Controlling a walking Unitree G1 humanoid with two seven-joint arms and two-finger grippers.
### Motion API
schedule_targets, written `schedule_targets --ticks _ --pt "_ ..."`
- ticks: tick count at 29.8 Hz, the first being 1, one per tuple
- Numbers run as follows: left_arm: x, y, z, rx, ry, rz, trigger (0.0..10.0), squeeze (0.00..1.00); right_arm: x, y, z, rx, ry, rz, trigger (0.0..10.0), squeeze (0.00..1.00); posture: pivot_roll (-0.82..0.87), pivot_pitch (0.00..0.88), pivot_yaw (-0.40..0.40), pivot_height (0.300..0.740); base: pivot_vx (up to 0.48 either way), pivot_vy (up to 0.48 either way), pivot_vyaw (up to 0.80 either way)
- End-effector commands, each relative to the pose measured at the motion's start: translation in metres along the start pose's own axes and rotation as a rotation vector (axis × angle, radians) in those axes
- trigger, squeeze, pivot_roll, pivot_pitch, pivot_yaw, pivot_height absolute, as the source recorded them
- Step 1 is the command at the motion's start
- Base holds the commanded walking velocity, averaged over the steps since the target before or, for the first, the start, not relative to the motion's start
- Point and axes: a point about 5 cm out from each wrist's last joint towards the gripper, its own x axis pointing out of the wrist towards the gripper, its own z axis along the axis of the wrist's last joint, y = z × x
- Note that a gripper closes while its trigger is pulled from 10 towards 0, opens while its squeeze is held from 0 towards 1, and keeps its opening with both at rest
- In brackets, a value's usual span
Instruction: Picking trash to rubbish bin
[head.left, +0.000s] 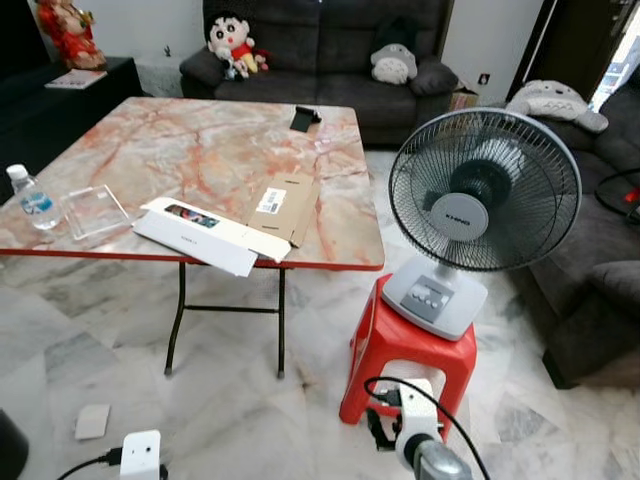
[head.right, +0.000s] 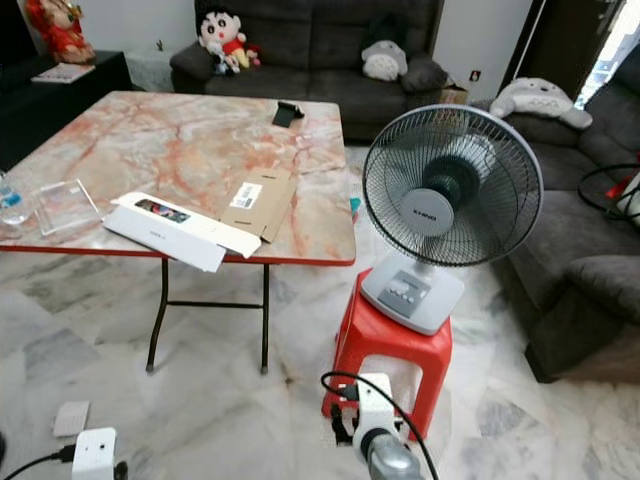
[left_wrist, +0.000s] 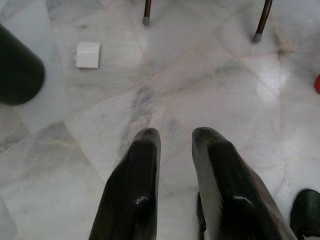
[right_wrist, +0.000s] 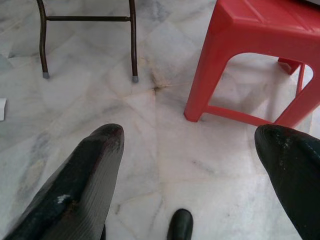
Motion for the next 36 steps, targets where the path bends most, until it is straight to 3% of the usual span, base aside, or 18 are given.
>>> schedule_targets --ticks 1,5,7,12,16,22,27,36 --pt "0.002 -0.004 0.010 -0.010 -0.046 -0.011 10.0 0.00 0.001 0.001 0.007 0.008 -0.027 0.001 10.0 0.00 0.06 0.000 -0.054 0.740 0.000 0.000 0.00" --pt "0.006 -0.007 0.030 -0.015 -0.139 -0.014 10.0 0.00 0.003 0.002 0.017 0.007 -0.069 0.012 10.0 0.00 0.06 0.000 -0.056 0.740 0.000 0.000 0.00" --pt "0.007 -0.014 0.045 0.050 -0.215 -0.042 10.0 0.00 0.005 0.004 0.026 -0.004 -0.101 0.028 10.0 0.00 0.06 0.000 -0.054 0.740 0.000 0.000 0.00" --pt "0.009 -0.014 0.055 0.009 -0.251 -0.024 10.0 0.00 0.007 0.009 0.040 -0.009 -0.149 0.054 10.0 0.00 0.06 0.000 -0.053 0.740 0.000 0.000 0.00" --pt "0.009 -0.013 0.049 0.003 -0.208 -0.022 10.0 0.00 0.008 0.011 0.043 -0.011 -0.151 0.056 10.0 0.00 0.06 0.000 -0.053 0.740 0.000 0.000 0.00" --pt "0.004 -0.007 0.020 0.002 -0.088 -0.016 10.0 0.00 0.006 0.006 0.026 0.004 -0.077 0.022 10.0 0.00 0.06 0.000 -0.049 0.740 0.000 0.000 0.00" --pt "0.002 -0.004 0.012 -0.006 -0.065 -0.009 10.0 0.00 0.002 0.003 0.009 0.012 -0.026 0.005 10.0 0.00 0.06 0.000 -0.048 0.740 0.000 0.182 0.00" --pt "0.001 -0.003 0.006 0.000 -0.039 -0.012 10.0 0.00 0.000 0.000 0.002 0.011 -0.010 -0.005 10.0 0.00 0.05 0.000 -0.042 0.740 0.000 0.324 0.00"
